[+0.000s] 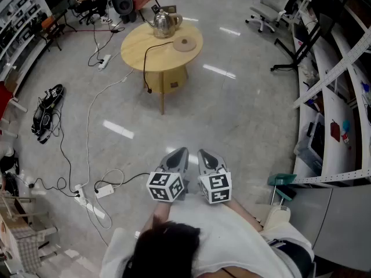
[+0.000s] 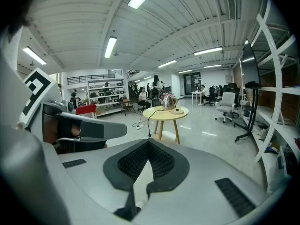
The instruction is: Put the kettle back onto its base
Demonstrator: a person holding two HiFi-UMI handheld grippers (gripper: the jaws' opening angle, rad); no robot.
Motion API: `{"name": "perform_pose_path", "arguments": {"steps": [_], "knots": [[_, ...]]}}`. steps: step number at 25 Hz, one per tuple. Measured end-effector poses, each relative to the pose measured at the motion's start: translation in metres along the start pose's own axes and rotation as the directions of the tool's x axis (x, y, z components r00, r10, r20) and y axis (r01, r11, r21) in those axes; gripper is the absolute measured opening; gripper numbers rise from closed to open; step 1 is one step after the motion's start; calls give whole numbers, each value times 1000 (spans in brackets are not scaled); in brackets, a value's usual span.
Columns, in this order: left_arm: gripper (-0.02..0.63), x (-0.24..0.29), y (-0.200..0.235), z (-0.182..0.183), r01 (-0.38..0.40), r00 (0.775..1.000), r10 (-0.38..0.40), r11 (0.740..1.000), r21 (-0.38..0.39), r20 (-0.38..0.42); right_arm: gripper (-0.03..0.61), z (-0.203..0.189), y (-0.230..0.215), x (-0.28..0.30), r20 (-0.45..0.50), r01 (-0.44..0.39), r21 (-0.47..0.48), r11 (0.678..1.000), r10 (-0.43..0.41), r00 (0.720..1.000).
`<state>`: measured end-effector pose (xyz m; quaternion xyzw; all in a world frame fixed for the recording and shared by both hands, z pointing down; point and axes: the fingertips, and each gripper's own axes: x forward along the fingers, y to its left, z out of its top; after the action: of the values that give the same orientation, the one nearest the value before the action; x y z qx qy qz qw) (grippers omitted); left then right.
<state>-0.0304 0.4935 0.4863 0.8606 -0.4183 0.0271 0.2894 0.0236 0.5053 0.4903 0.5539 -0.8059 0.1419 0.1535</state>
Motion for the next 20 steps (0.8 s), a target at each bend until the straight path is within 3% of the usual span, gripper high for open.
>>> {"name": "perform_pose_path", "arguments": {"steps": [10,20], "knots": [[34,30,57,54,-1,1000,1,1000,15,31,28,42,2,68,46,1,26,1000,-2,999],[34,48,105,91,43,999,-43,999,10,1,29,62,10,123,29,48,103,994,-51,998]]}}
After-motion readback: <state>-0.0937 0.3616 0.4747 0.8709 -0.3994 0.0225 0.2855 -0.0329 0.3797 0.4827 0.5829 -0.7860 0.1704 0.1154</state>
